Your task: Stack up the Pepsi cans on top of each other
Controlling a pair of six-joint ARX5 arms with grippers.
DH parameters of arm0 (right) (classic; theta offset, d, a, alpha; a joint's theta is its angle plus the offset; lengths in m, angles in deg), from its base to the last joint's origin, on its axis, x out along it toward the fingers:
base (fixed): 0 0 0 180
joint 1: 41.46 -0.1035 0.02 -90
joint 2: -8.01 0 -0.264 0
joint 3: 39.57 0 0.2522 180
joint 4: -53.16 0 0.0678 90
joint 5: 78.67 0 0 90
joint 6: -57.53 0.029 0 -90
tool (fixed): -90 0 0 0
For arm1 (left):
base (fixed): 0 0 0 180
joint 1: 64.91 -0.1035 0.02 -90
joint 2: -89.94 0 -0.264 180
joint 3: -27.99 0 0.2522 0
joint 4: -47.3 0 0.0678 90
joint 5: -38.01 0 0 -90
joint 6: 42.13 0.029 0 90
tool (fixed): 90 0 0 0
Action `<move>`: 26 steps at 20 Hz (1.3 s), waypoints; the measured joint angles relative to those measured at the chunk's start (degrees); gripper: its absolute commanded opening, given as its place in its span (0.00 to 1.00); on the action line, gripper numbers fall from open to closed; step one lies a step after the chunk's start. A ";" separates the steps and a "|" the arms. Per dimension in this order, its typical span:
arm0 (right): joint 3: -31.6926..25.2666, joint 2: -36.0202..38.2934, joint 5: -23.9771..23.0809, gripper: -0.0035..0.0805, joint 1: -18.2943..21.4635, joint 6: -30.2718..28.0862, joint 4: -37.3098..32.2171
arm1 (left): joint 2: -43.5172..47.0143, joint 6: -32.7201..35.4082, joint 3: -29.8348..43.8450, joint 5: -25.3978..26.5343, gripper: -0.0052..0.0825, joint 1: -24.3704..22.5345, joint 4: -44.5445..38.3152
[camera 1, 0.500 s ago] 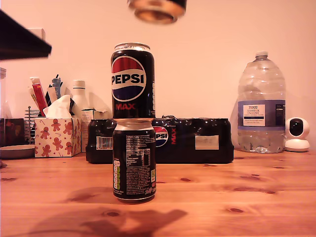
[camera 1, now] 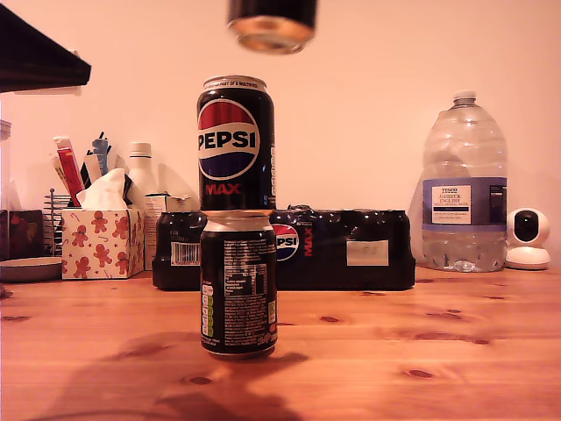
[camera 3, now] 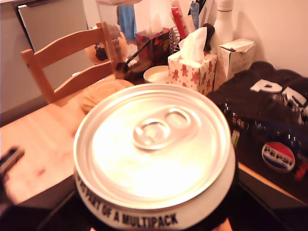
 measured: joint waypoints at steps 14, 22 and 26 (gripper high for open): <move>7.39 -9.09 0.59 0.42 1.81 -0.09 3.02 | 0.00 0.00 0.00 0.00 0.03 0.02 0.09; 8.26 -9.66 0.61 0.42 2.91 -0.09 3.54 | 0.00 0.02 0.00 0.00 0.03 0.02 0.17; 8.26 -9.68 1.64 0.42 2.97 0.11 3.85 | 0.00 0.02 0.00 0.00 0.03 0.02 0.24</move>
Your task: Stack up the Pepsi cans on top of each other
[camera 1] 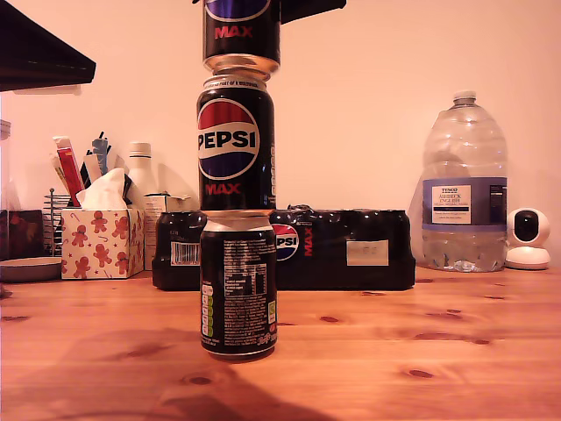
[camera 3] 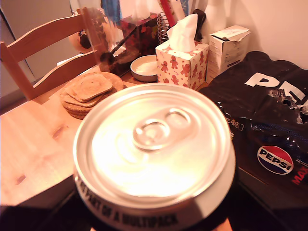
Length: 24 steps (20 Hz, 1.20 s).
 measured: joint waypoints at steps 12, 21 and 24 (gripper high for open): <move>0.92 -2.40 0.02 0.42 0.00 0.00 -0.55 | 0.00 0.00 0.00 0.00 0.03 0.00 1.09; 1.42 -2.40 0.02 0.42 0.00 0.00 0.66 | 0.00 0.00 0.00 0.00 0.03 0.00 1.09; 1.49 -2.40 0.00 0.53 0.00 0.00 0.85 | 0.00 0.00 0.00 0.00 0.03 0.00 1.11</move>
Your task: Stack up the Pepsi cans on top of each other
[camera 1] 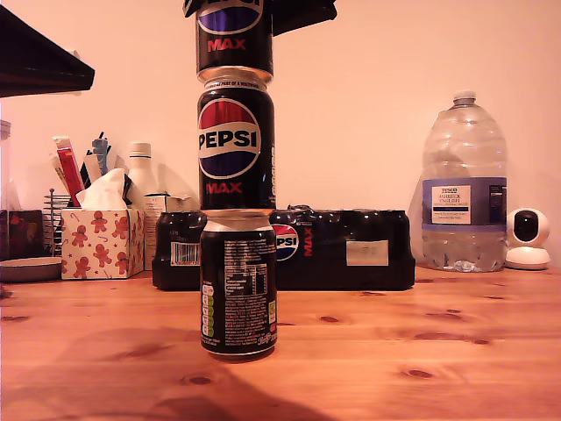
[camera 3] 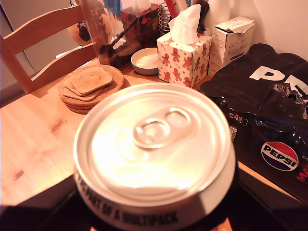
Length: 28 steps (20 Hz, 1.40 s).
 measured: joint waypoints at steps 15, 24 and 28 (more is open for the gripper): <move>0.68 0.00 -0.15 0.94 0.00 0.44 -2.45 | 0.00 0.09 0.00 0.00 0.03 0.00 0.39; 7.82 0.00 -0.17 0.94 0.00 -1.75 -1.20 | 0.00 0.09 0.00 0.00 0.03 0.00 0.42; 12.44 0.00 -0.37 0.93 0.00 -6.58 3.78 | 0.00 0.09 0.00 0.00 0.03 0.00 0.42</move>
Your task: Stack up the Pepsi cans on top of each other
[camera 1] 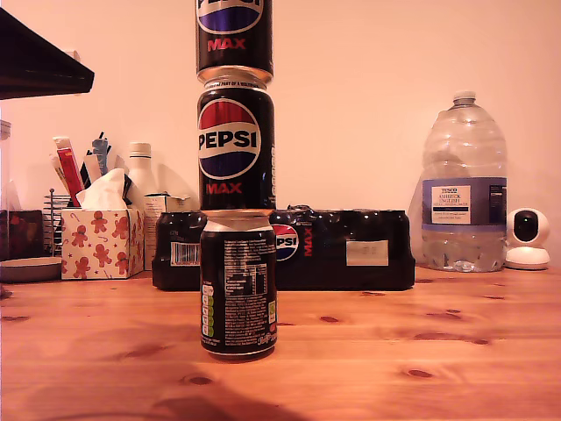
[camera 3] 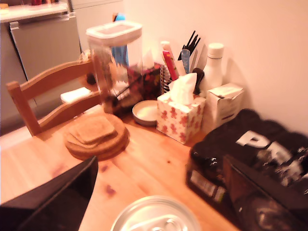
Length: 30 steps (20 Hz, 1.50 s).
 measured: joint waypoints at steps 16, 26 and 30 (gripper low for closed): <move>14.21 0.31 -5.38 0.03 7.04 -0.92 21.24 | -0.02 0.68 0.00 5.46 0.03 -0.02 -4.52; 4.85 0.31 2.51 0.03 27.54 0.66 16.13 | -0.02 1.53 0.00 14.67 0.03 -0.04 -4.35; -0.68 0.74 4.92 0.03 32.00 0.63 10.78 | -0.02 1.53 0.00 16.35 0.03 -0.17 -3.41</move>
